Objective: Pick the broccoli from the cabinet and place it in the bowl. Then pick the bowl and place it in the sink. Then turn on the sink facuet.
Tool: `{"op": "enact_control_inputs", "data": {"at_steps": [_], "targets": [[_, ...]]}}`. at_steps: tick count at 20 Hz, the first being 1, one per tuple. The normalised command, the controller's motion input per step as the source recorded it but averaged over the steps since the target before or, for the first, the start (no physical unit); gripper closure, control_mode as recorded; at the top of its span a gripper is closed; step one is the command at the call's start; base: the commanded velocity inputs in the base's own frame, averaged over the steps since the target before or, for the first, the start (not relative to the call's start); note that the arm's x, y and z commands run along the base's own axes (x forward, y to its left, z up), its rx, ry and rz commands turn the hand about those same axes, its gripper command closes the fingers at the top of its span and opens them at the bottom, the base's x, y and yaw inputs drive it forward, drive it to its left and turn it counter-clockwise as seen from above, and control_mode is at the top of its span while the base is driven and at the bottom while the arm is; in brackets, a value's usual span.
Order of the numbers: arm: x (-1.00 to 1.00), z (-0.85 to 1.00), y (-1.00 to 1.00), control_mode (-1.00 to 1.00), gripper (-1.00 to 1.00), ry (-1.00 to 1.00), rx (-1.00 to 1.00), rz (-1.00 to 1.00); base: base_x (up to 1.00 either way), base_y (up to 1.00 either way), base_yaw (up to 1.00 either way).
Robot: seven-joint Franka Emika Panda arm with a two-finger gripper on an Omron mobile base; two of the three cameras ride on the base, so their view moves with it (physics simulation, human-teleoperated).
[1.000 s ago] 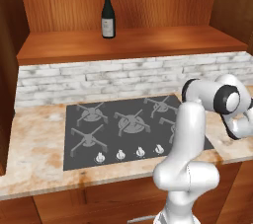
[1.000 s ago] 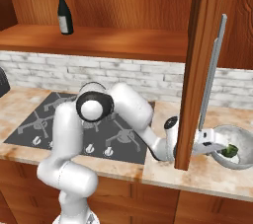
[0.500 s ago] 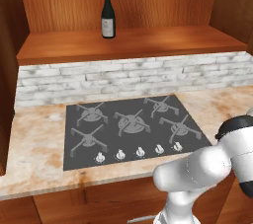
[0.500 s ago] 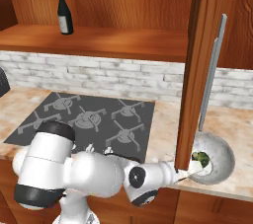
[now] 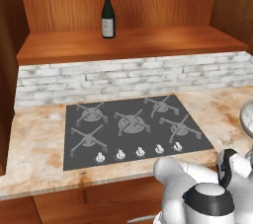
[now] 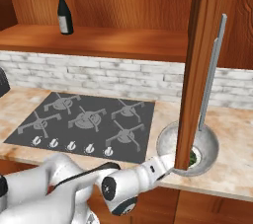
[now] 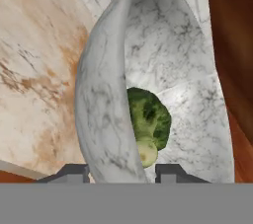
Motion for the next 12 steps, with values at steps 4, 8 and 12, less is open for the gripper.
{"op": "enact_control_inputs", "data": {"at_steps": [4, 8, 12], "targets": [[-0.06, 1.00, 0.65, -1.00, 1.00, 0.25, 0.08, 0.06, 0.00, 0.00, 0.00], [0.00, 1.00, 0.70, -1.00, 1.00, 0.36, 0.18, 0.15, 0.00, 0.00, 0.00], [-0.12, 1.00, 0.58, -1.00, 1.00, 0.28, 0.26, 0.20, 0.00, 0.00, 0.00]]}}
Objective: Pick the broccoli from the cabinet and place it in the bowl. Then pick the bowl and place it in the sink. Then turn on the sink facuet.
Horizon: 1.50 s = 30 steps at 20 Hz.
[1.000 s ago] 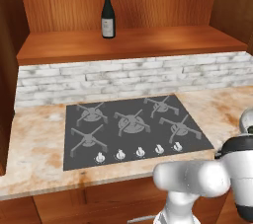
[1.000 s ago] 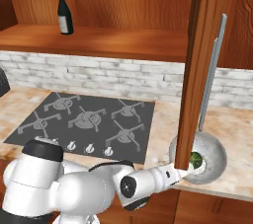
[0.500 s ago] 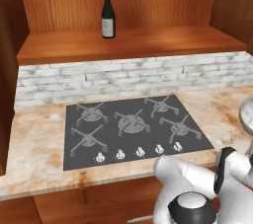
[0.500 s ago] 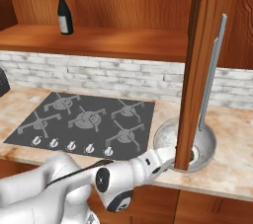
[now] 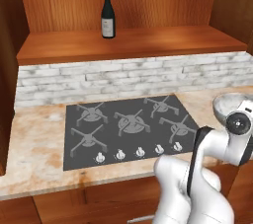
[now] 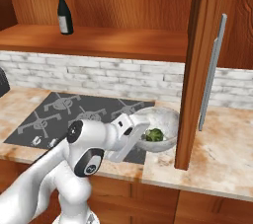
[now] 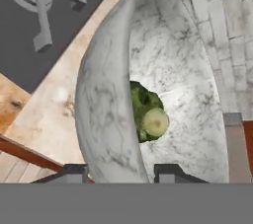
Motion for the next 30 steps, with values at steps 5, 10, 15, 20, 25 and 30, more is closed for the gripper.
{"op": "enact_control_inputs", "data": {"at_steps": [5, 10, 15, 20, 25, 30], "targets": [[-0.28, 1.00, 0.44, -1.00, 1.00, 0.14, 0.24, 0.18, 0.00, 0.00, 0.00], [-0.31, 1.00, 0.39, -1.00, 1.00, 0.07, 0.16, 0.13, 0.00, 0.00, 0.00], [-0.41, 0.74, 0.33, -1.00, 1.00, 0.01, 0.08, 0.10, 0.00, 0.00, 0.00], [-0.27, 0.00, 0.41, -1.00, 1.00, -0.15, -0.03, 0.18, 0.00, 0.00, 0.00], [-0.31, 0.02, 0.37, -1.00, 1.00, -0.27, -0.04, 0.16, 0.00, 0.00, 0.00], [-0.33, 0.14, 0.13, -1.00, 1.00, -0.05, 0.00, 0.05, 0.00, 0.00, 0.00]]}}
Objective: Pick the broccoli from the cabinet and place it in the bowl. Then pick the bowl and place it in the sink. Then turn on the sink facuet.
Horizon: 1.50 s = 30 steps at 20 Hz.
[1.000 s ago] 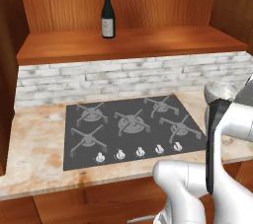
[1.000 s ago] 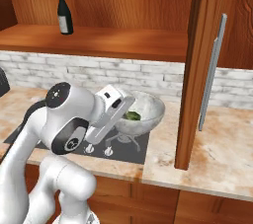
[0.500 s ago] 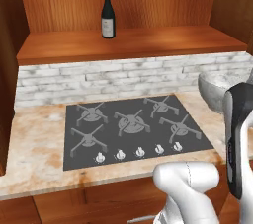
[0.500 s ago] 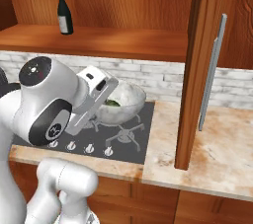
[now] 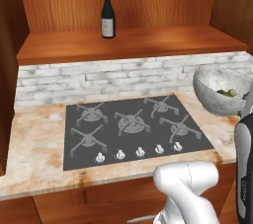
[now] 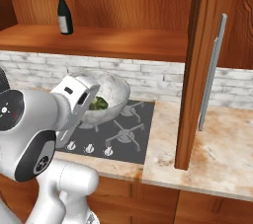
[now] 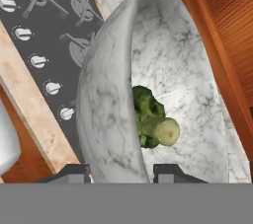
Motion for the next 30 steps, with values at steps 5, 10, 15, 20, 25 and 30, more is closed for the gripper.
{"op": "enact_control_inputs", "data": {"at_steps": [5, 10, 15, 20, 25, 30], "targets": [[-0.14, 0.02, 0.03, -1.00, 1.00, 0.00, 0.00, 0.00, 0.00, 0.00, 0.00], [0.00, 0.00, 0.00, -1.00, 1.00, 0.00, 0.00, 0.00, 0.00, 0.00, 0.00], [-0.05, 0.00, 0.00, -1.00, 1.00, 0.00, 0.00, 0.00, 0.00, 0.00, 0.00], [0.00, 0.00, 0.00, 1.00, 1.00, 0.00, 0.00, 0.00, -0.84, 0.02, 0.08], [0.00, 0.00, 0.00, 1.00, 1.00, 0.00, 0.00, 0.00, -0.61, 0.19, 0.30], [0.00, 0.00, 0.00, 1.00, 1.00, 0.00, 0.00, 0.00, -0.13, 0.16, 0.56]]}}
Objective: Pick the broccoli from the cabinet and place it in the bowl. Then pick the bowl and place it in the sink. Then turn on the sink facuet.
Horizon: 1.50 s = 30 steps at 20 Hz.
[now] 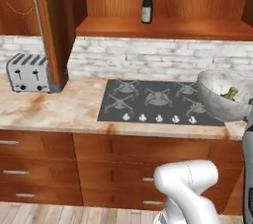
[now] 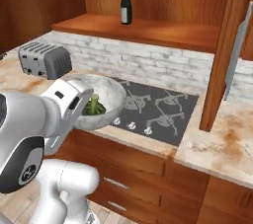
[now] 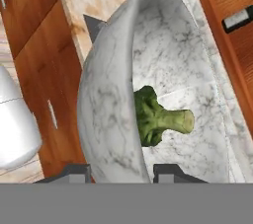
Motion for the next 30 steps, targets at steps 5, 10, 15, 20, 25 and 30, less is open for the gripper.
{"op": "enact_control_inputs", "data": {"at_steps": [5, 10, 15, 20, 25, 30], "targets": [[0.00, 0.00, 0.00, 1.00, 1.00, 0.00, 0.00, 0.00, -0.05, 0.14, 0.71], [0.00, 0.00, 0.00, 1.00, 1.00, 0.00, 0.00, 0.00, 0.00, 0.34, 0.76], [0.00, 0.00, 0.00, 1.00, 1.00, 0.00, 0.00, 0.00, 0.11, 0.37, 0.74], [0.00, 0.00, 0.00, 1.00, 1.00, 0.00, 0.00, 0.00, 0.25, 0.28, 0.73], [0.00, 0.00, 0.00, 1.00, 1.00, 0.00, 0.00, 0.00, 0.25, 0.33, 0.71], [0.00, 0.00, 0.00, 1.00, 1.00, 0.00, 0.00, 0.00, 0.08, 0.62, 0.65]]}}
